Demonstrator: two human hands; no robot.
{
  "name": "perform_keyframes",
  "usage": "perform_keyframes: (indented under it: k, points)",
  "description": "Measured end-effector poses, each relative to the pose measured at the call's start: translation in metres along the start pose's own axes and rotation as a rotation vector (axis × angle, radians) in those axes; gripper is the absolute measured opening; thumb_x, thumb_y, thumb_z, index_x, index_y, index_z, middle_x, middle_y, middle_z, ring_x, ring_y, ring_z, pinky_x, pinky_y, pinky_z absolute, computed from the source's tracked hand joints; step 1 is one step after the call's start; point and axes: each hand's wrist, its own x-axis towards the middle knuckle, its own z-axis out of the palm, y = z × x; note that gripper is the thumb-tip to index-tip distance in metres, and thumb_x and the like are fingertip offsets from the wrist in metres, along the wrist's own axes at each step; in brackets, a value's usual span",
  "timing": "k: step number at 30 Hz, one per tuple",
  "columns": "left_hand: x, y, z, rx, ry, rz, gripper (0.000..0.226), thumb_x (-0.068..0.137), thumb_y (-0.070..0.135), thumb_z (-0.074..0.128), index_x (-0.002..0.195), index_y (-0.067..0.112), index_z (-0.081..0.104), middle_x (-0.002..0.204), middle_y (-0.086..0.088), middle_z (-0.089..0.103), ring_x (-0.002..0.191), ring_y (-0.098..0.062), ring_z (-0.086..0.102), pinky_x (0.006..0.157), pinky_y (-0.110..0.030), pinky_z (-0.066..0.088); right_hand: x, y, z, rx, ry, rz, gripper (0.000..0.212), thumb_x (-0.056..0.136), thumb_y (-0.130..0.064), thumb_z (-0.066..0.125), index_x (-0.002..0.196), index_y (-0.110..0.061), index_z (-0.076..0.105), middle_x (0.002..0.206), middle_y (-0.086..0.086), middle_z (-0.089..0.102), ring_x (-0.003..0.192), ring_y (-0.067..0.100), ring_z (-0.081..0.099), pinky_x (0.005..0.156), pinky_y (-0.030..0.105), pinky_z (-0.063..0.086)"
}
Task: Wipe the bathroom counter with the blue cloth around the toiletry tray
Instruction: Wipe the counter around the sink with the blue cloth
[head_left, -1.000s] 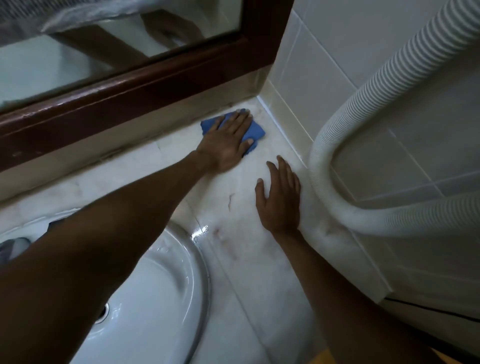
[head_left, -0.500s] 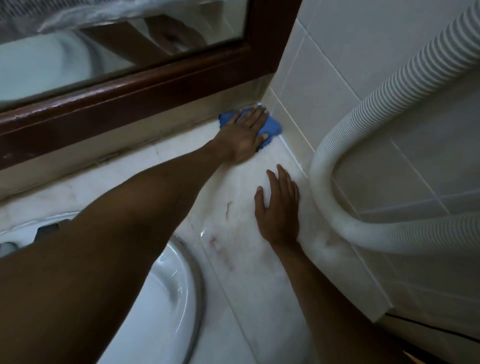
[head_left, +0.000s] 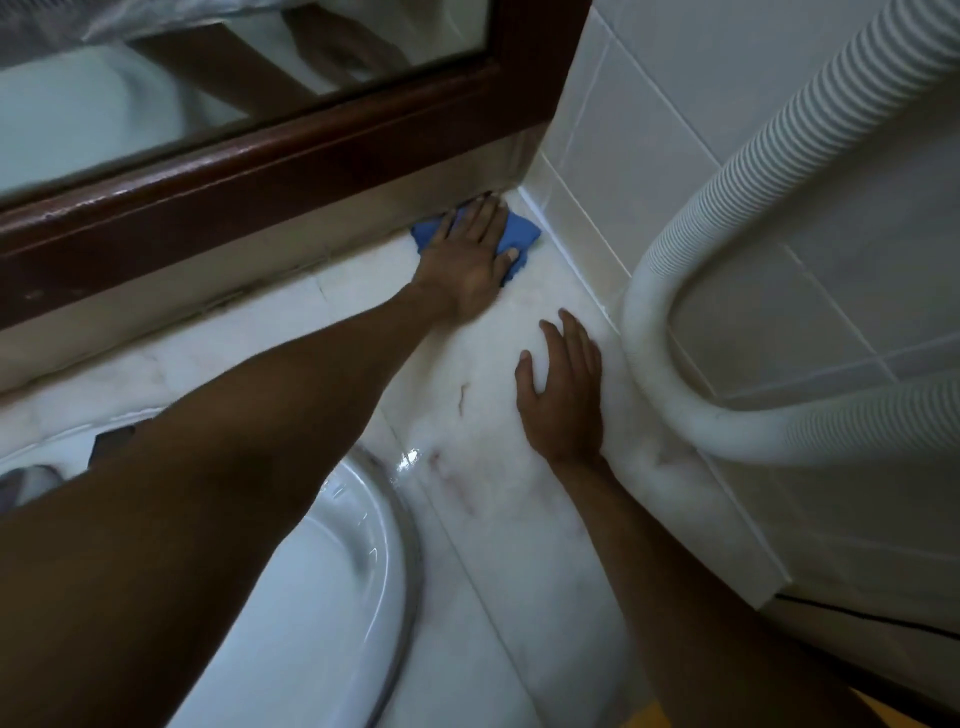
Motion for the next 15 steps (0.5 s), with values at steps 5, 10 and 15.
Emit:
perform_keyframes:
  k: [5, 10, 15]
  points:
    - [-0.102, 0.01, 0.019, -0.016, 0.016, 0.072, 0.065, 0.108, 0.047, 0.019, 0.16, 0.01, 0.008, 0.168, -0.005, 0.006, 0.155, -0.019, 0.005, 0.126, -0.04, 0.002, 0.0, -0.001, -0.001, 0.016, 0.018, -0.021, 0.04, 0.098, -0.027, 0.052, 0.133, -0.008, 0.057, 0.15, 0.011, 0.047, 0.141, 0.025, 0.041, 0.117, 0.041, 0.03]
    - [-0.141, -0.017, 0.017, 0.08, -0.028, 0.172, 0.067, 0.105, 0.052, 0.013, 0.161, 0.016, 0.004, 0.169, 0.001, 0.002, 0.155, -0.015, 0.002, 0.126, -0.039, 0.003, -0.001, -0.002, -0.007, 0.005, -0.055, 0.009, 0.042, 0.1, -0.031, 0.046, 0.136, -0.011, 0.053, 0.152, 0.008, 0.044, 0.143, 0.022, 0.037, 0.118, 0.04, 0.028]
    - [-0.124, 0.005, 0.023, -0.07, 0.142, -0.375, 0.065, 0.106, 0.045, 0.017, 0.16, 0.011, 0.008, 0.168, -0.006, 0.005, 0.155, -0.02, 0.003, 0.125, -0.043, 0.001, -0.004, 0.008, -0.01, -0.004, -0.153, -0.041, 0.048, 0.1, -0.033, 0.042, 0.141, -0.01, 0.049, 0.155, 0.013, 0.039, 0.144, 0.028, 0.035, 0.118, 0.044, 0.027]
